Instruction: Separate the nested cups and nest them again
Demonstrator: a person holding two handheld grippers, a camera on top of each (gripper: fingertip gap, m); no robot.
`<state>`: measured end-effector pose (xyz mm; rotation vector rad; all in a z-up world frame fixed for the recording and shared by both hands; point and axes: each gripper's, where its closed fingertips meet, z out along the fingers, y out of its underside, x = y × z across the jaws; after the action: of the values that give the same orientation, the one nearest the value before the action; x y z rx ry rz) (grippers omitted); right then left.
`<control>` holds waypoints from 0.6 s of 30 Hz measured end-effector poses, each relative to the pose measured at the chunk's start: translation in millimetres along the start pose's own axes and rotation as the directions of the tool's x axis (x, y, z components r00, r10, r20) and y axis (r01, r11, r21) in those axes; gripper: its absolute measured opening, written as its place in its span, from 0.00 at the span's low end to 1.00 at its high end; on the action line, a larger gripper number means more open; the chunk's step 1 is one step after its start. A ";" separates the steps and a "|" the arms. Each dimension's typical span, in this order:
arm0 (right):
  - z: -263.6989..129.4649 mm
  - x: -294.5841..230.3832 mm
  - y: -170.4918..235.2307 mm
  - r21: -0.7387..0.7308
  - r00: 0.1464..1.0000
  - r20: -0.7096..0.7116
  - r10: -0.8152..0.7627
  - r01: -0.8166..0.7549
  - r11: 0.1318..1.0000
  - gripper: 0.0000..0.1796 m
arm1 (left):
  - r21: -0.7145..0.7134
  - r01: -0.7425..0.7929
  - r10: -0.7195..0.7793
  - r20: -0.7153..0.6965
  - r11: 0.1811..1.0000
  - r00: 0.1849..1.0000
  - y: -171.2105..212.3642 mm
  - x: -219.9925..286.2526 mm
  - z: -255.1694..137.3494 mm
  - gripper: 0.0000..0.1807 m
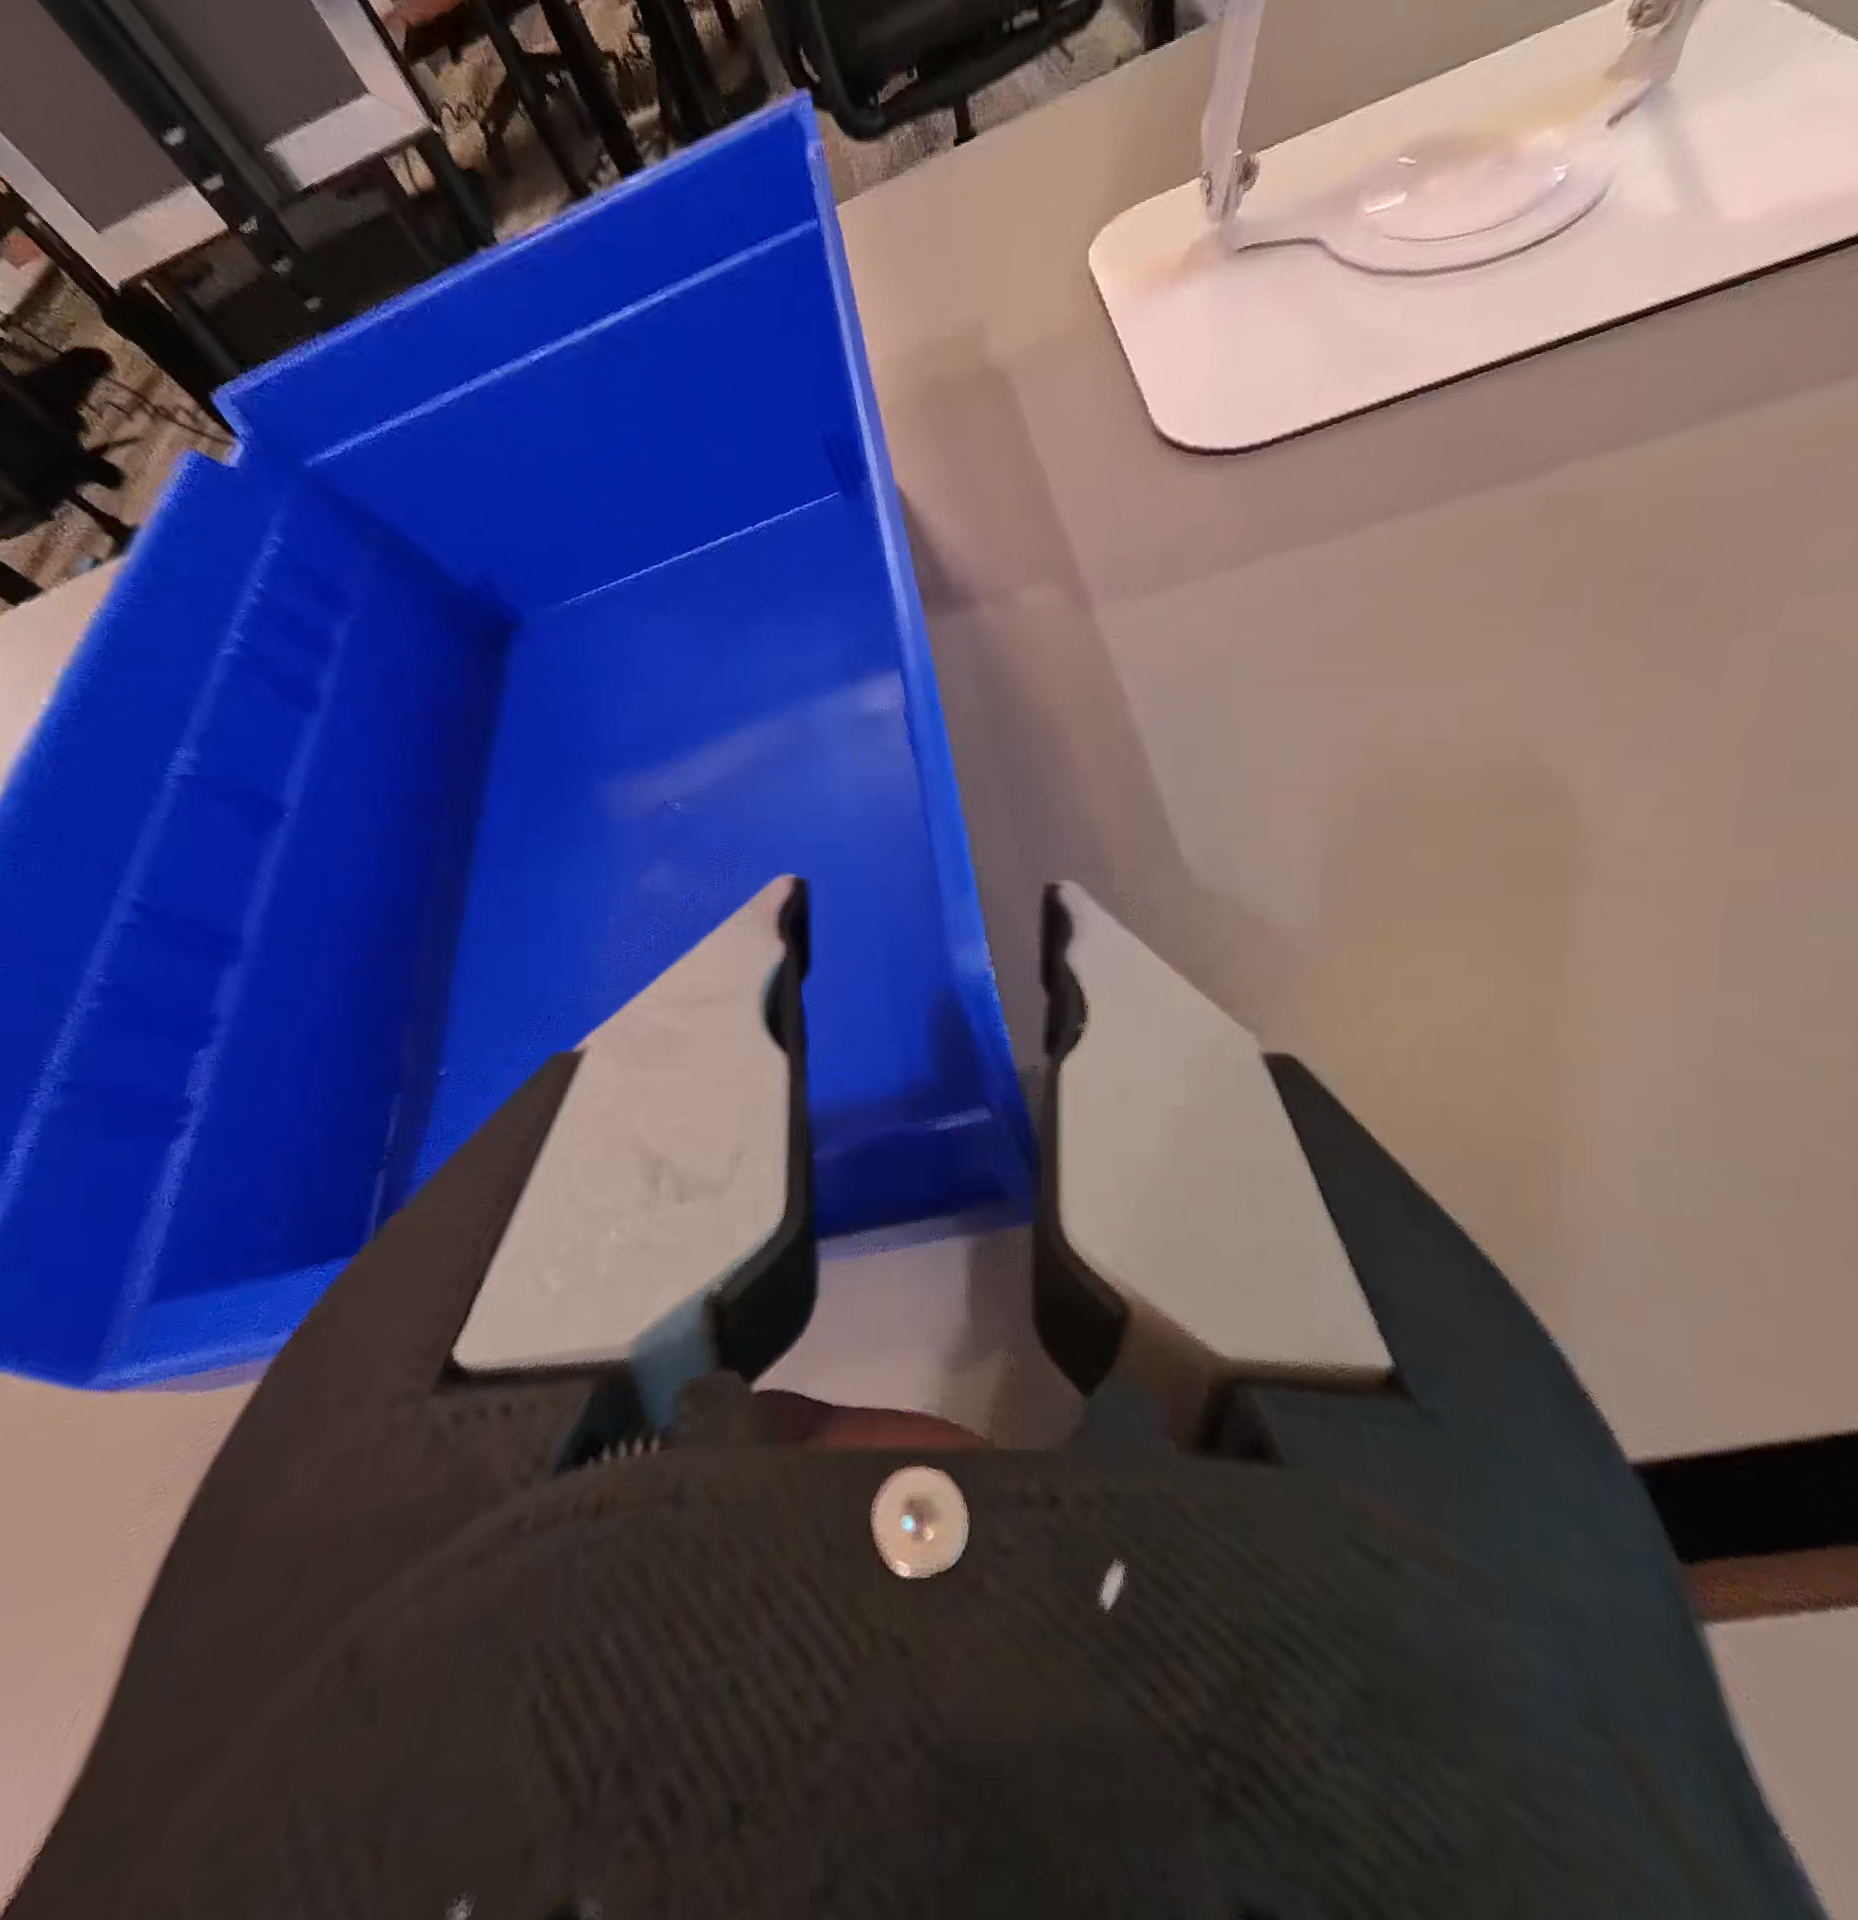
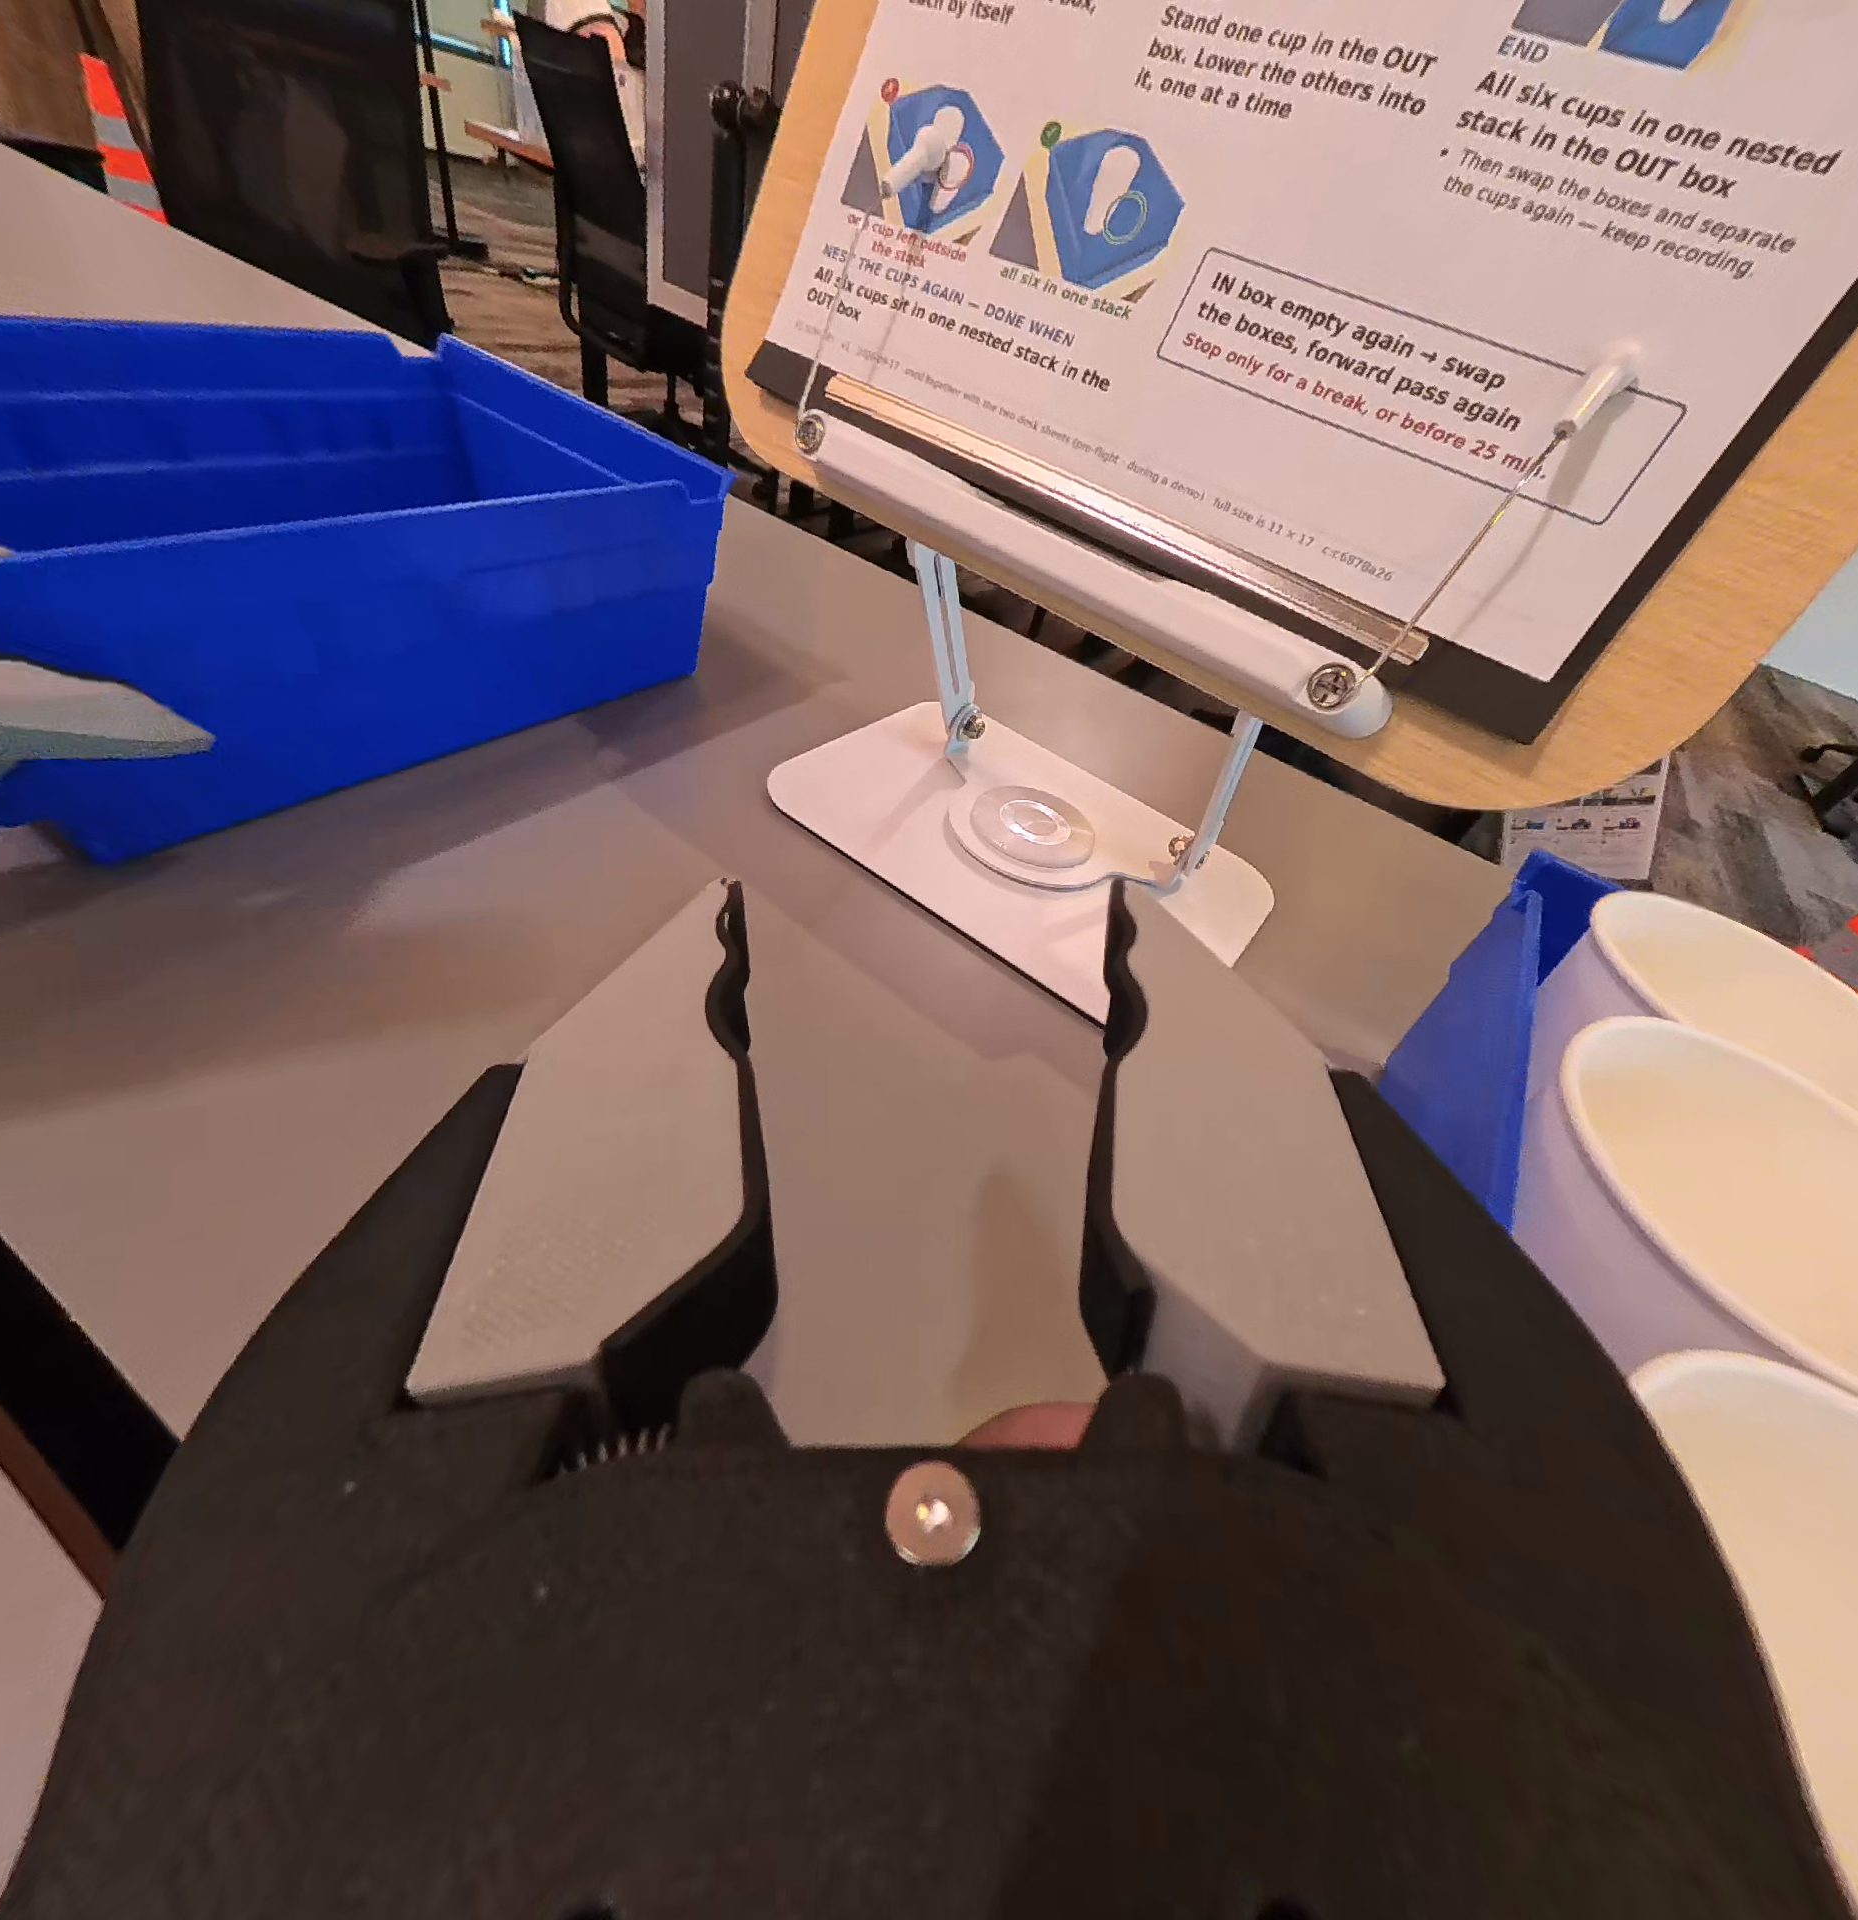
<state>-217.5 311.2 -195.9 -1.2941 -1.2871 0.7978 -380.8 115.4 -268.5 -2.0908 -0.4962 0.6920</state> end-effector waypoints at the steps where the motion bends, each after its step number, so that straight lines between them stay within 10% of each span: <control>1: -0.8 -1.5 1.3 0.000 1.000 -0.002 -0.006 0.006 1.000 0.37 | 0.027 0.008 -0.009 0.018 1.000 1.000 -1.4 -2.1 1.8 0.21; 5: -8.3 -6.4 9.7 -0.009 0.999 -0.023 -0.032 0.031 0.999 0.38 | 0.109 0.012 -0.014 0.011 0.994 1.000 -11.3 3.1 -1.5 0.04; 18: -90.5 53.4 21.7 0.083 0.952 -0.305 0.017 0.008 0.997 0.30 | 0.168 -0.045 0.037 0.050 0.985 0.998 -11.0 1.2 -3.3 0.02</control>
<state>-116.1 345.5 -188.2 -1.2960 -0.9936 0.6183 -378.8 120.2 -258.1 -1.9340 -0.4064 0.7813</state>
